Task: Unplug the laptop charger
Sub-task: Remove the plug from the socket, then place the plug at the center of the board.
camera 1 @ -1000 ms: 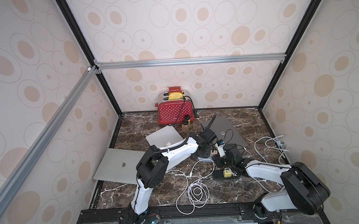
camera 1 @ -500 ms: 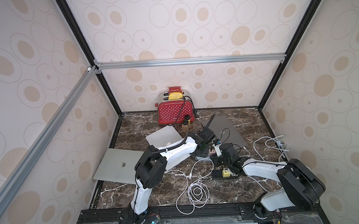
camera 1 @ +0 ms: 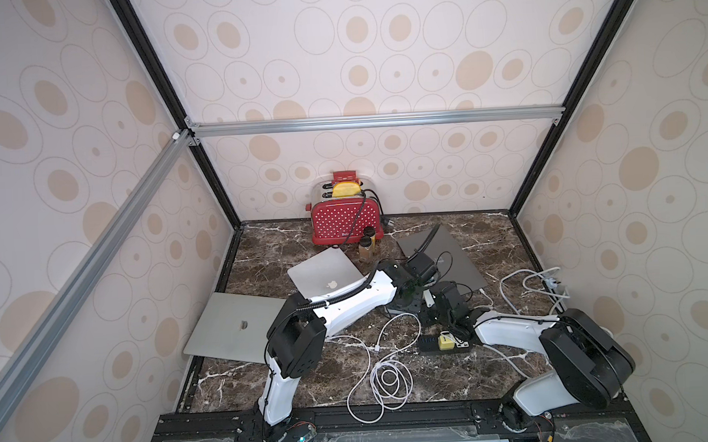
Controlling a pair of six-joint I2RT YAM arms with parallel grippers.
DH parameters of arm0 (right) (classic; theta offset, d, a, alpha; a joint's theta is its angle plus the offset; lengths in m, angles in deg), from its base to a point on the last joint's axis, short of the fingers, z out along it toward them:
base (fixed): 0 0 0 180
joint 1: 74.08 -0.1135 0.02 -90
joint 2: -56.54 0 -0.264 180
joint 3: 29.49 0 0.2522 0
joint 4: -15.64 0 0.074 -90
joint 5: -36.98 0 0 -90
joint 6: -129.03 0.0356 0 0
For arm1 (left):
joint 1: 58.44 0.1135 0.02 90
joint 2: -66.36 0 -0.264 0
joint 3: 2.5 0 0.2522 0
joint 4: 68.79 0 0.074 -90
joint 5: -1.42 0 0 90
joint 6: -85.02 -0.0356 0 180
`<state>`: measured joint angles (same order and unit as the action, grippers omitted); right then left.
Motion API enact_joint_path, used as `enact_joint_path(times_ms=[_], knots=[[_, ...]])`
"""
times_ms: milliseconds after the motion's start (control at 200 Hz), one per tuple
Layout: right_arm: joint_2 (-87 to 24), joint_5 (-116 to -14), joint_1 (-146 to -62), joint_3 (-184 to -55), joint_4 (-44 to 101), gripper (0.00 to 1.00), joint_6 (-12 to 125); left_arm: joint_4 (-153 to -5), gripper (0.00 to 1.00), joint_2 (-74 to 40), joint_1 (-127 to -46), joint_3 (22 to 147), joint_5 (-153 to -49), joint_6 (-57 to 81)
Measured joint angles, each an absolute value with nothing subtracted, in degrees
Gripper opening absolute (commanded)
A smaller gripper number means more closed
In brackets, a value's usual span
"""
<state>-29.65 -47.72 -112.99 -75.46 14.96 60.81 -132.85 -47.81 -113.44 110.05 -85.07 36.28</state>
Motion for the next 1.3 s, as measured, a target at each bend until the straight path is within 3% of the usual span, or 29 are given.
enact_joint_path(times_ms=[285,696,981,1302], knots=[[-29.7,-47.1,-113.0,-75.0,12.8,0.4,61.1,-134.3,0.03,-44.2,-112.6,106.5,-85.3,35.6],[-26.8,-45.0,-112.7,-75.3,18.5,0.41,61.3,-138.8,0.05,-15.3,-108.3,83.5,-87.6,31.2],[-24.3,-43.6,-112.7,-76.0,25.4,0.42,61.3,-137.9,0.04,-19.0,-106.8,70.3,-89.0,31.2],[-20.6,-42.2,-112.7,-75.7,32.9,0.44,61.4,-134.7,0.09,-22.7,-106.6,68.3,-90.7,31.3]])
